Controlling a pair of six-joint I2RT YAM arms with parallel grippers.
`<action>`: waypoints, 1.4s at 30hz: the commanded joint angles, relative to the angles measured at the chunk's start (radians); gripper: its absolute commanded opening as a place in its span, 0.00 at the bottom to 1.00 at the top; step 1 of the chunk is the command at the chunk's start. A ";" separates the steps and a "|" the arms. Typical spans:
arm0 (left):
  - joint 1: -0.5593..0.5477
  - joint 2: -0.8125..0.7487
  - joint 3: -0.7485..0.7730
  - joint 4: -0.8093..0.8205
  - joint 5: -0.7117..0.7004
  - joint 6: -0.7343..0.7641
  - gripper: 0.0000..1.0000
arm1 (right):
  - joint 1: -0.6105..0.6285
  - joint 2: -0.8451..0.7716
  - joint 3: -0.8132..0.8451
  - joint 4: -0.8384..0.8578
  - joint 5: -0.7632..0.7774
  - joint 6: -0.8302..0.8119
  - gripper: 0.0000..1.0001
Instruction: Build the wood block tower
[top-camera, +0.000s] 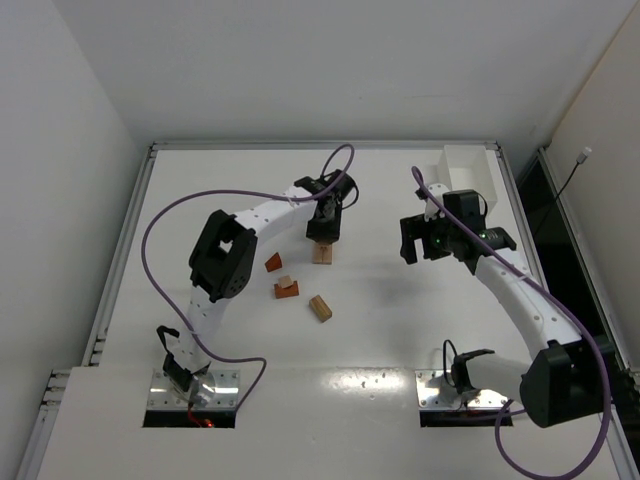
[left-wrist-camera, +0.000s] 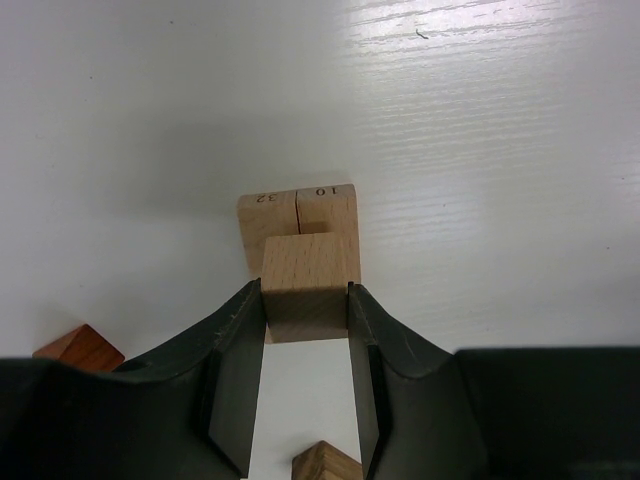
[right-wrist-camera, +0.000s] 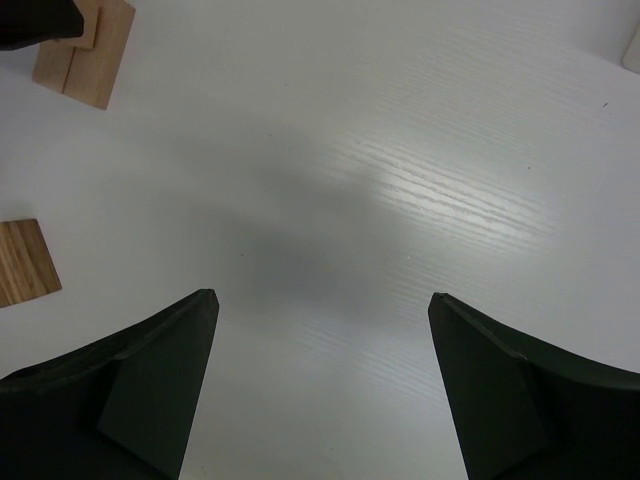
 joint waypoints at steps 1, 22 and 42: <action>-0.004 0.003 0.043 0.009 -0.013 0.009 0.00 | -0.006 -0.010 -0.002 0.025 -0.019 0.016 0.83; 0.014 0.021 0.043 0.009 -0.013 0.009 0.04 | -0.006 0.018 0.007 0.025 -0.028 0.007 0.83; 0.023 0.021 0.054 0.009 -0.007 0.069 0.56 | -0.006 0.027 0.006 0.025 -0.037 -0.002 0.83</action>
